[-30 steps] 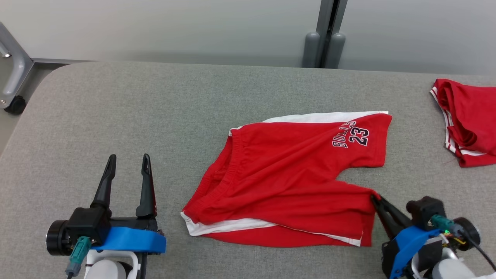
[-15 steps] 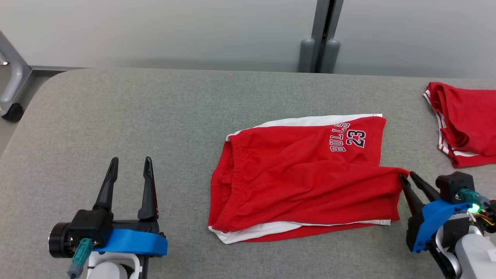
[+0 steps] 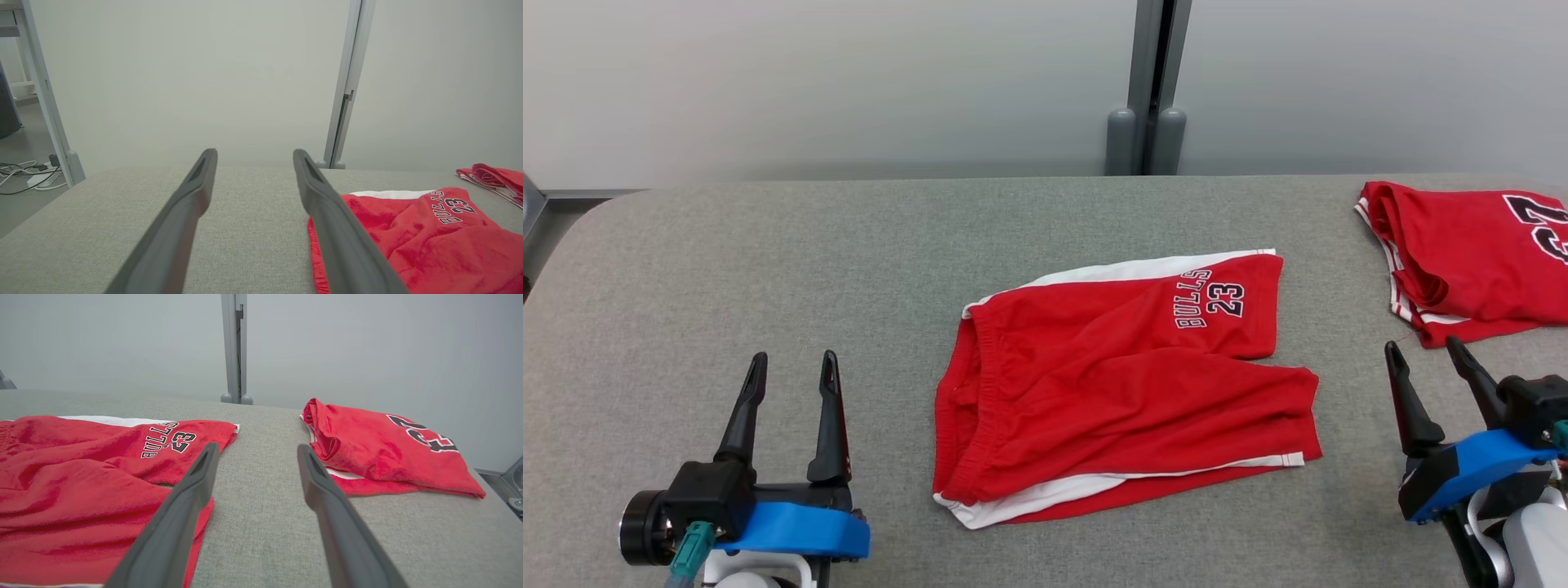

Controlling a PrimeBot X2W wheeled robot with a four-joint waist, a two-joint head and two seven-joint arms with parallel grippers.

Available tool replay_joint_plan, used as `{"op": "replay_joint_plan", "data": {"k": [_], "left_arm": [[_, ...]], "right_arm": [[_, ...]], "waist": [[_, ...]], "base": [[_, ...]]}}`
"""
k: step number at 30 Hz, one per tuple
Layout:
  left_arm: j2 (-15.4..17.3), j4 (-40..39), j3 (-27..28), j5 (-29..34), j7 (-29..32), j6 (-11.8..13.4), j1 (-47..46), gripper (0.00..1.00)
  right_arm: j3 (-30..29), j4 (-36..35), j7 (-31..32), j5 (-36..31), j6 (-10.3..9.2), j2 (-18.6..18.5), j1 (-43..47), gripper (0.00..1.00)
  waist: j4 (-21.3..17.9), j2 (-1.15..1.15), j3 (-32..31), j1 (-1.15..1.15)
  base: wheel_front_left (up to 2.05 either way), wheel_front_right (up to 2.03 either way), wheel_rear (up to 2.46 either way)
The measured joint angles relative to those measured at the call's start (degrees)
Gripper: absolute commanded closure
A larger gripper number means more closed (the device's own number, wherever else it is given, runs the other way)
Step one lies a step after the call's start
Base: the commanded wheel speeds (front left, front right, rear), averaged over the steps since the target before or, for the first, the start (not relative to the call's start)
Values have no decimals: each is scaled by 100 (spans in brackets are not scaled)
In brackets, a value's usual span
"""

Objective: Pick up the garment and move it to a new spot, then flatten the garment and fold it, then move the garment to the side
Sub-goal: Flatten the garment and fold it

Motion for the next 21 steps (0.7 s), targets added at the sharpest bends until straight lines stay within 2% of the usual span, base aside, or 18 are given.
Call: {"op": "replay_joint_plan", "data": {"k": [5, 11, 21], "left_arm": [[27, -27, 21, 8, 0, 1, 104, 0], [57, -68, 67, 32, 0, 3, 283, 0], [119, -99, 0, 88, 0, 8, 417, 0]], "right_arm": [[-278, -638, -180, -94, 0, 350, 338, 0], [-511, -1653, -215, -417, 0, 960, 949, 0], [-565, -2431, -53, -608, 0, 1362, 1780, 0]], "waist": [[-109, 0, -50, 0], [-215, 0, -123, 0], [-259, 0, -253, 0]], "base": [[0, 0, 0], [0, 0, 0], [0, 0, 0]]}}
